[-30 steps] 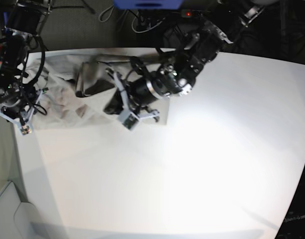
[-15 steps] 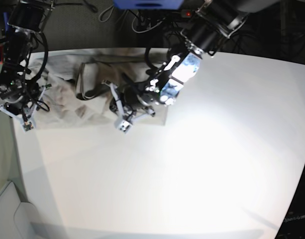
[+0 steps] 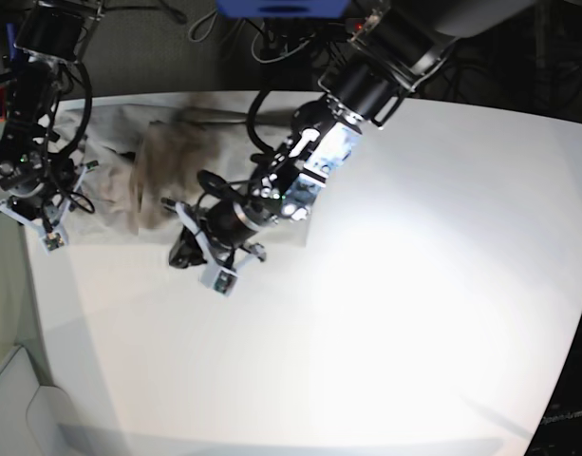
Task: Layout the t-shirt on the table in an organized manner, then fold the t-shirt properly
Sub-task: 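Hold the shirt corner with the right gripper and press the fold with the left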
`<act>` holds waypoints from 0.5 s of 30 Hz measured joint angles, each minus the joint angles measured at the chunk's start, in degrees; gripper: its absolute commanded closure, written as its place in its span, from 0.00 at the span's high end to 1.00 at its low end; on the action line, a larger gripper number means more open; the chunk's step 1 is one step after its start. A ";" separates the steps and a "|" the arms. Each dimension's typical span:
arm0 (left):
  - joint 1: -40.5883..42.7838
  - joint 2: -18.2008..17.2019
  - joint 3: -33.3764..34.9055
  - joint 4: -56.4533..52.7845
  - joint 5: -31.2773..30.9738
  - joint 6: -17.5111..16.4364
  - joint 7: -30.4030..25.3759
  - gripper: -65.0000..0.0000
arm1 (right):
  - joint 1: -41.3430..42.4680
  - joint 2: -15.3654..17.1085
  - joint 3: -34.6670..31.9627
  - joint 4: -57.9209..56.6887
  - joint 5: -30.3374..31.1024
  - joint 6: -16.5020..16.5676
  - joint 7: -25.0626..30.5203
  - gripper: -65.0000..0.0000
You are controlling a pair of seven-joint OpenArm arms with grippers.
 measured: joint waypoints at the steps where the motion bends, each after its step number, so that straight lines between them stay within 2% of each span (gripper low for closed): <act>1: 0.04 0.13 -0.02 0.00 -0.24 0.07 -0.52 0.02 | 0.00 0.04 0.00 0.00 0.00 0.00 0.00 0.43; 4: 0.35 -1.68 0.22 1.64 -1.01 0.00 0.11 0.02 | -0.07 0.39 0.02 0.46 -0.04 0.00 -0.61 0.43; 8: 2.51 -11.72 -0.42 6.86 -4.26 0.20 6.75 0.02 | -1.20 1.16 1.97 4.59 -0.04 -0.02 -0.50 0.43; 10: 4.55 -15.52 -0.63 7.23 -5.18 1.01 9.09 0.02 | -1.27 0.70 3.34 5.97 -0.28 0.00 -0.74 0.43; 12: 6.25 -17.20 -0.31 7.82 -7.04 0.96 8.48 0.02 | -1.05 -0.72 4.37 6.93 -0.20 0.00 -0.61 0.43; 15: 6.14 -17.35 -0.28 8.00 -7.30 0.83 8.79 0.02 | -0.94 -1.11 4.11 7.13 0.13 0.00 -0.72 0.43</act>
